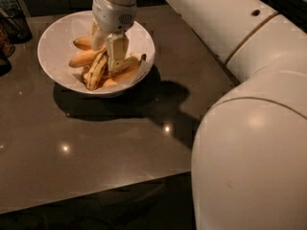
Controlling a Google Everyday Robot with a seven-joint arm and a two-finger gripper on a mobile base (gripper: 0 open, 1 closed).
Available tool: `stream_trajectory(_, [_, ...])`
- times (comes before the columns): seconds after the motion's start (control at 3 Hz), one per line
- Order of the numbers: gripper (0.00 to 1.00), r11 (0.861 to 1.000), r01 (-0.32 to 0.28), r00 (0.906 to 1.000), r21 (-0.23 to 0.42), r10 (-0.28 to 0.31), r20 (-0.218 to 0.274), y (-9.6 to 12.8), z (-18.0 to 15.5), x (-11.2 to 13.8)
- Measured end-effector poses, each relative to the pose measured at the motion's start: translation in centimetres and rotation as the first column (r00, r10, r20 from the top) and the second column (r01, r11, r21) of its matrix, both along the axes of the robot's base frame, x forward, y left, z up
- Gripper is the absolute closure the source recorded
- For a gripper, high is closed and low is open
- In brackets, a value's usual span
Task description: Pick banana from white bowl
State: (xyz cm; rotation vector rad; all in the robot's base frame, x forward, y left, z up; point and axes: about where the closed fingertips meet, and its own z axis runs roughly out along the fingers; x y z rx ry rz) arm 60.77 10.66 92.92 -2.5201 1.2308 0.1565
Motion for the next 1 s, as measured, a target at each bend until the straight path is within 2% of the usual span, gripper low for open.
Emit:
stream_trajectory(0.33, [0.62,1.0,-0.007,0.9998,0.007,0.007,-0.019,0.14,-0.69,0.08])
stream_trajectory(0.67, [0.85,1.0,-0.007,0.9998,0.007,0.007,-0.019,0.14,-0.69,0.08])
stream_trajectory(1.0, [1.0,1.0,-0.007,0.9999,0.009,0.007,-0.011,0.16,-0.74,0.11])
